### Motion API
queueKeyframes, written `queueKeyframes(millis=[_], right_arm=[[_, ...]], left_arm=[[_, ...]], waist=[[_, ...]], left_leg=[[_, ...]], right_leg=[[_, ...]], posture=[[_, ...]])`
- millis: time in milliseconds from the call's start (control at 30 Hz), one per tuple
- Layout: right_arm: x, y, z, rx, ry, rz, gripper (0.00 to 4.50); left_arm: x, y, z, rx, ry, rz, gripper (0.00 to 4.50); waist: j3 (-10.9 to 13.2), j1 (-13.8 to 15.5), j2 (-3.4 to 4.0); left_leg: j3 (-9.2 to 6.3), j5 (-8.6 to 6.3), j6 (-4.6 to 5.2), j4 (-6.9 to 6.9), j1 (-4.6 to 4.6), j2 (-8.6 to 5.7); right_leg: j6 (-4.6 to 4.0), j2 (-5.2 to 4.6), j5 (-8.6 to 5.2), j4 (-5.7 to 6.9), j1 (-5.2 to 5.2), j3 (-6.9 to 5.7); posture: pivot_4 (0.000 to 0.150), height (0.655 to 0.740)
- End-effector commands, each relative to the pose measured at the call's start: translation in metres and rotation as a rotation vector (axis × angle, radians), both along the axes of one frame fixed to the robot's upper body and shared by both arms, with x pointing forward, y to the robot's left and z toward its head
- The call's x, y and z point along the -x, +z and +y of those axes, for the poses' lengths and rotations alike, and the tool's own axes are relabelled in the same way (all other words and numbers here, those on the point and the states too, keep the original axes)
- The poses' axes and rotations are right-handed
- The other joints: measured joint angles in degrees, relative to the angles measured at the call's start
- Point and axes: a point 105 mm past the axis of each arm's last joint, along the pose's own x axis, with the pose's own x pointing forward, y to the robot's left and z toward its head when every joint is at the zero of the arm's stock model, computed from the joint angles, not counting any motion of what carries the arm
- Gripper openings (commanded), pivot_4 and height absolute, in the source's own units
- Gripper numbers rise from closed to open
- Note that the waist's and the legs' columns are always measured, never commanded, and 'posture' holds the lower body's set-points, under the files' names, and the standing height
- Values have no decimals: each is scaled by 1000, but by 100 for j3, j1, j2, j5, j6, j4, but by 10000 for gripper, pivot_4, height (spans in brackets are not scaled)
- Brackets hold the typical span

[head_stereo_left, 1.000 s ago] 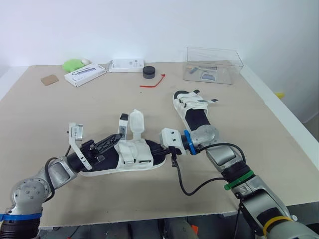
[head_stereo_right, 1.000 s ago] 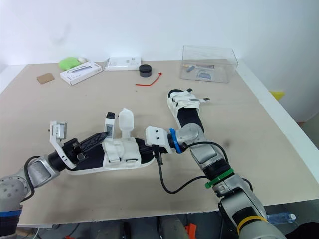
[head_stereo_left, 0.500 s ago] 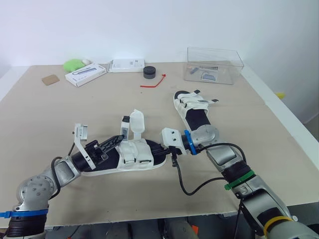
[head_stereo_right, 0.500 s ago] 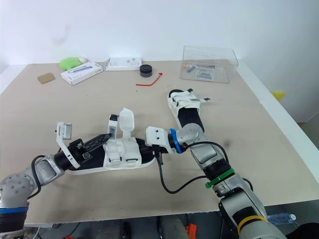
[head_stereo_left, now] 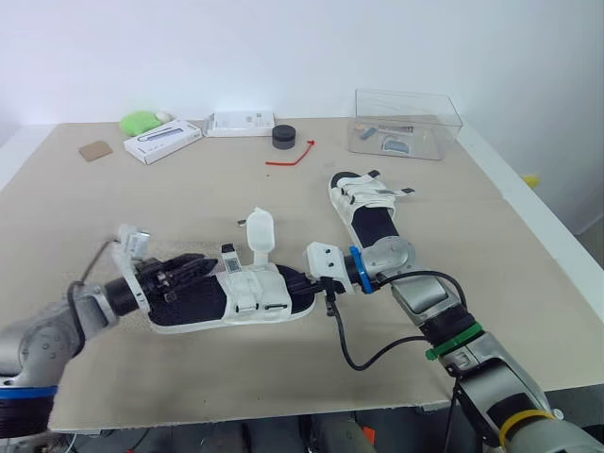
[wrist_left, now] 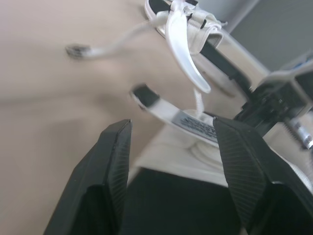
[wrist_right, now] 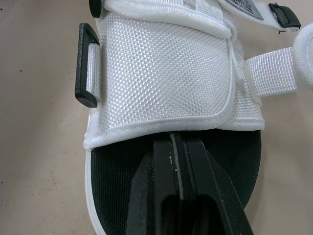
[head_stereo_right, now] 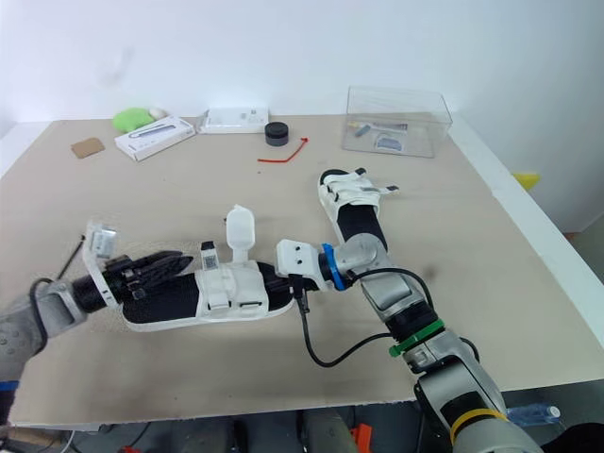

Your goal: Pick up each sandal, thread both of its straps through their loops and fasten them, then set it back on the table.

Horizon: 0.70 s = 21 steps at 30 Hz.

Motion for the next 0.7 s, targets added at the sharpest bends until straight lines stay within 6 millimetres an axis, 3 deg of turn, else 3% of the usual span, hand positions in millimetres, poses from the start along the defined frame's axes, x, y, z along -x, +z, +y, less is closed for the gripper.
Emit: queueKeyframes(millis=[33, 167, 200, 267, 333, 367, 400, 700], right_arm=[[-2, -26, -13, 105, -50, 47, 0], [-2, -26, -13, 103, -50, 44, 0], [-1, -26, -13, 103, -50, 44, 0], [-1, -26, -12, 103, -50, 44, 0], [-1, -26, -12, 102, -51, 43, 0], [-1, -26, -12, 103, -51, 42, 0], [-1, -26, -12, 102, -52, 42, 0], [1, -27, -12, 100, -53, 43, 0]], left_arm=[[-6, 27, -19, -88, -57, -180, 27492], [-7, 18, -43, -66, -138, -165, 27492], [-8, 12, -46, -75, -150, -150, 25236], [-13, 1, -46, -102, -144, -123, 18533], [-20, -8, -42, -106, -122, -84, 7143], [-22, -12, -40, -103, -121, -62, 7143], [-23, -15, -38, -93, -120, -40, 421], [-28, -36, -30, -105, -150, 89, 157]], waist=[[-4, 1, -7], [-5, -12, -6], [-5, -15, -6], [-5, -15, -6], [-5, -13, -6], [-5, -12, -7], [-5, -11, -7], [-5, -12, -7]], left_leg=[[1, 0, 0, 0, -1, -2], [8, -1, 0, 0, -3, -8], [9, -2, -1, 0, -4, -8], [8, -3, -1, 0, -5, -8], [3, -3, -1, 0, -5, -6], [3, -3, -1, 0, -5, -6], [2, -2, 0, 0, -5, -5], [2, -2, 0, 0, -8, -5]], right_leg=[[4, -1, 2, -1, 0, 2], [21, -8, 6, -4, 1, 10], [37, -8, 14, -4, 0, 13], [41, -6, 16, -4, -1, 13], [39, -2, 16, -4, -1, 9], [39, -2, 16, -3, -1, 9], [38, 1, 16, -3, -1, 6], [39, 0, 16, -3, -2, 6]], posture=[[1500, 7400], [1500, 7400], [1500, 7400], [1500, 7400], [1500, 7400], [1500, 7400], [1500, 7400], [1500, 7400]])
